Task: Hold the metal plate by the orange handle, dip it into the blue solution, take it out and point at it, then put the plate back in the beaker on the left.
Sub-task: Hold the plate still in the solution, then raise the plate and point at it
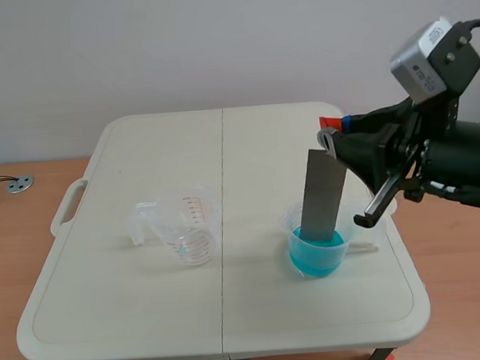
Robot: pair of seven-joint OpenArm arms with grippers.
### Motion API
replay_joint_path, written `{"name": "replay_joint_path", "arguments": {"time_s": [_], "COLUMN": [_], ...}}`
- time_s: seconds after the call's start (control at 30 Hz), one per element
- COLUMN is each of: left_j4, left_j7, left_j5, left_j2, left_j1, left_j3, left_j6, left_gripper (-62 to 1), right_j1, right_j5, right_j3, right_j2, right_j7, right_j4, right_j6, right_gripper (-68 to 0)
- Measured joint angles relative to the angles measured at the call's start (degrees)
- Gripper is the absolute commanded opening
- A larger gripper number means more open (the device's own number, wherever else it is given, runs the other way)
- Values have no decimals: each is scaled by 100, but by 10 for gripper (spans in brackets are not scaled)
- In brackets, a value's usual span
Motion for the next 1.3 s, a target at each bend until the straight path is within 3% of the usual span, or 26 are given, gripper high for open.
{"name": "replay_joint_path", "arguments": {"time_s": [0.33, 0.53, 0.77, 0.97, 1.07, 1.3], "left_j4": [0, 144, 946, 1670, 1808, 1801], "left_j7": [-267, -358, -507, -570, -566, -518], "left_j5": [39, 46, 44, 44, 44, 46], "left_j2": [0, 0, -35, -114, -109, -109], "left_j1": [2, 13, 17, -15, -326, -1722], "left_j3": [-26, -573, -1484, -1722, -1696, -1493], "left_j6": [0, 2, 15, 11, -149, -977], "left_gripper": [-594, -594, -594, -594, -594, -594], "right_j1": [-175, -175, -173, -173, -173, -173], "right_j5": [120, 356, 433, 664, 695, 695], "right_j3": [409, 452, 645, 702, 702, 702], "right_j2": [0, 0, 0, 0, 0, 0], "right_j7": [-199, -463, -511, -647, -667, -675], "right_j4": [918, 1233, 1519, 1703, 1716, 1716], "right_j6": [44, 46, 59, 59, 61, 61], "right_gripper": [-662, -662, -662, -662, -662, -662]}}
